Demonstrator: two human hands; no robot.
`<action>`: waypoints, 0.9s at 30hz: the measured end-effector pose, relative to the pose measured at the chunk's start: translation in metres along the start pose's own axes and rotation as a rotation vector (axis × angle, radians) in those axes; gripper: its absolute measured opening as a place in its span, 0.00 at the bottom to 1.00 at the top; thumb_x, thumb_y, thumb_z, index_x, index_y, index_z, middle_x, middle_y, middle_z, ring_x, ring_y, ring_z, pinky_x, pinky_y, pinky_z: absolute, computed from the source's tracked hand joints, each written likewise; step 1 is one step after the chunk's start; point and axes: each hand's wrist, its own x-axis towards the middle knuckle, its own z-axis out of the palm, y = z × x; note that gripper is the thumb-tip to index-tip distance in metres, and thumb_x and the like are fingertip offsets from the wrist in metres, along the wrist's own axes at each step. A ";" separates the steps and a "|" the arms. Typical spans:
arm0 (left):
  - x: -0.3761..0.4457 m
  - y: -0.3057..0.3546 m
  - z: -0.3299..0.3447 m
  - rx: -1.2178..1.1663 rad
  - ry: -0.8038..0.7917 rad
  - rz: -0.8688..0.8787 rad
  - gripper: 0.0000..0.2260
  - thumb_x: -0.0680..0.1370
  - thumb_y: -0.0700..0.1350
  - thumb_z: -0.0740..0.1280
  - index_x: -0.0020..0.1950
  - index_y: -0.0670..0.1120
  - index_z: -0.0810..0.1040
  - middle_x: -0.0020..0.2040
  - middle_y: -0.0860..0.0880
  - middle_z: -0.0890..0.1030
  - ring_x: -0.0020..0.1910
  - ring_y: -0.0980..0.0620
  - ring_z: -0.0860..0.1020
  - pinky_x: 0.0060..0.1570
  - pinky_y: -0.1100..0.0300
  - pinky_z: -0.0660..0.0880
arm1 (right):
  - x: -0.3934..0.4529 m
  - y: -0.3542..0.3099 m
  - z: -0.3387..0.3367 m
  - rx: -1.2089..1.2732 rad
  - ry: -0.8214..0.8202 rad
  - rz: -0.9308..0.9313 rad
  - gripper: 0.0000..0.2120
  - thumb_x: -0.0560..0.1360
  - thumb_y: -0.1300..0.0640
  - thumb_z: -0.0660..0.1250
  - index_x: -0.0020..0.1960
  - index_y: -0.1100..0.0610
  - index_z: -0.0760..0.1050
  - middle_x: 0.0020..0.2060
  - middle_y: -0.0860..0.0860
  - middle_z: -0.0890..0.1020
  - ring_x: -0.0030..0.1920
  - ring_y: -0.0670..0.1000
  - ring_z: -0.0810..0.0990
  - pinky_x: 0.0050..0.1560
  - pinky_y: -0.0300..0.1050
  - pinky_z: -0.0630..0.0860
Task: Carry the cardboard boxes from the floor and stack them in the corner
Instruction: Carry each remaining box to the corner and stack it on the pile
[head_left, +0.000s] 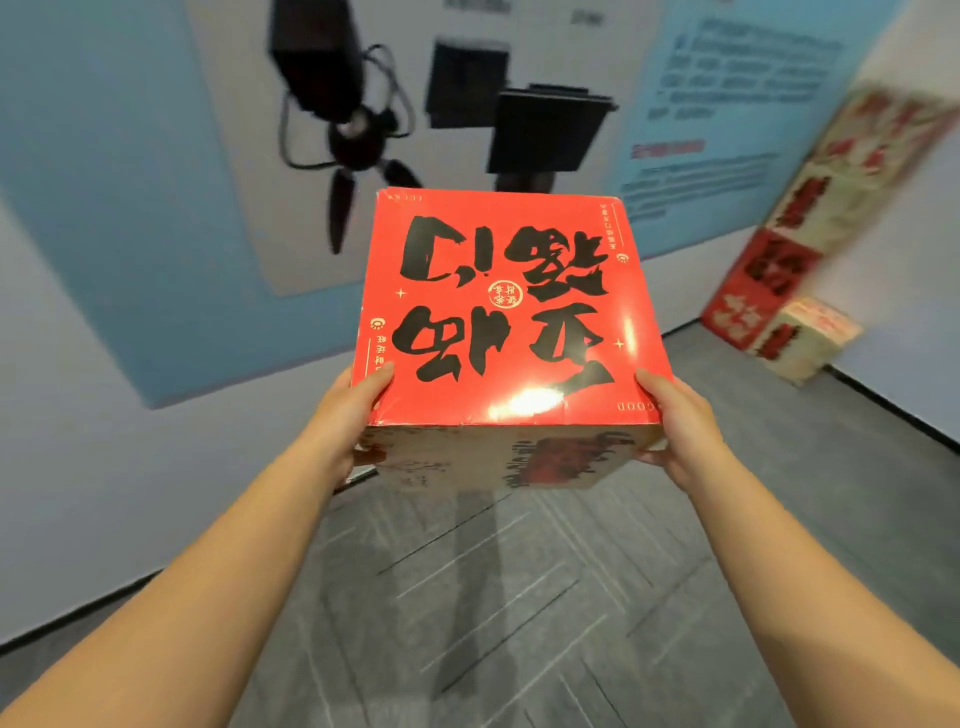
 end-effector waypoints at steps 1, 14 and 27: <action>0.002 0.004 0.025 0.013 -0.032 0.005 0.05 0.81 0.51 0.57 0.55 0.54 0.69 0.41 0.55 0.76 0.39 0.54 0.73 0.53 0.51 0.71 | 0.005 -0.005 -0.022 0.019 0.031 -0.003 0.05 0.77 0.55 0.62 0.42 0.51 0.74 0.33 0.47 0.77 0.33 0.47 0.74 0.37 0.43 0.71; 0.026 0.037 0.321 0.179 -0.403 0.038 0.06 0.80 0.51 0.58 0.48 0.51 0.71 0.40 0.52 0.76 0.37 0.52 0.73 0.43 0.56 0.71 | 0.060 -0.048 -0.261 0.194 0.426 -0.086 0.09 0.78 0.58 0.61 0.40 0.50 0.73 0.33 0.49 0.75 0.32 0.47 0.72 0.37 0.41 0.68; 0.152 0.074 0.535 0.312 -0.659 0.044 0.09 0.80 0.53 0.58 0.57 0.52 0.70 0.43 0.53 0.77 0.41 0.53 0.74 0.53 0.48 0.71 | 0.224 -0.080 -0.363 0.271 0.650 -0.027 0.08 0.77 0.55 0.62 0.40 0.49 0.72 0.33 0.49 0.75 0.33 0.48 0.72 0.37 0.43 0.67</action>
